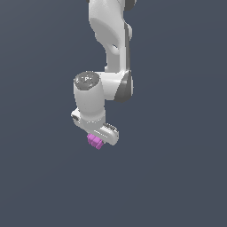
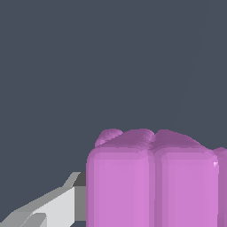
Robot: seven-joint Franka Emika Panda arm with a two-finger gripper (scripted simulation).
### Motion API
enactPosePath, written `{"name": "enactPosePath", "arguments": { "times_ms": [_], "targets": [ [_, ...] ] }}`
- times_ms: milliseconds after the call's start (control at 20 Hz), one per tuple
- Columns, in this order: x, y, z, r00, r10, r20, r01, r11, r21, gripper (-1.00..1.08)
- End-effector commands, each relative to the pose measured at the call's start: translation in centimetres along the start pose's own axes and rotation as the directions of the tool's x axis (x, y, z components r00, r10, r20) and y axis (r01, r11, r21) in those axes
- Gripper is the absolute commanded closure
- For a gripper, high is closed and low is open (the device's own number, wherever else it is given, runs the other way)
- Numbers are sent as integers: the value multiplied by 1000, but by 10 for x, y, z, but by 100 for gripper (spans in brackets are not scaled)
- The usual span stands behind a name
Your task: Pick up the object and move it to a goal position.
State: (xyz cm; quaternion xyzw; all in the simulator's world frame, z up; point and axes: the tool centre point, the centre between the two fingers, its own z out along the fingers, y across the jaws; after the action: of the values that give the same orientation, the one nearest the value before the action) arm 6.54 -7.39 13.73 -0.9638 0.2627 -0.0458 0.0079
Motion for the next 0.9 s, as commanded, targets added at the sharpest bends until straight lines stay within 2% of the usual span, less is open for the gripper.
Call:
{"name": "enactPosePath", "arguments": {
  "times_ms": [0, 450, 850],
  "targets": [
    [19, 9, -39, 999, 13, -35, -13, 1000, 16, 108],
    [82, 52, -197, 983, 68, -168, -55, 995, 81, 108],
    [112, 87, -305, 961, 109, -254, -78, 989, 129, 108]
  ]
}}
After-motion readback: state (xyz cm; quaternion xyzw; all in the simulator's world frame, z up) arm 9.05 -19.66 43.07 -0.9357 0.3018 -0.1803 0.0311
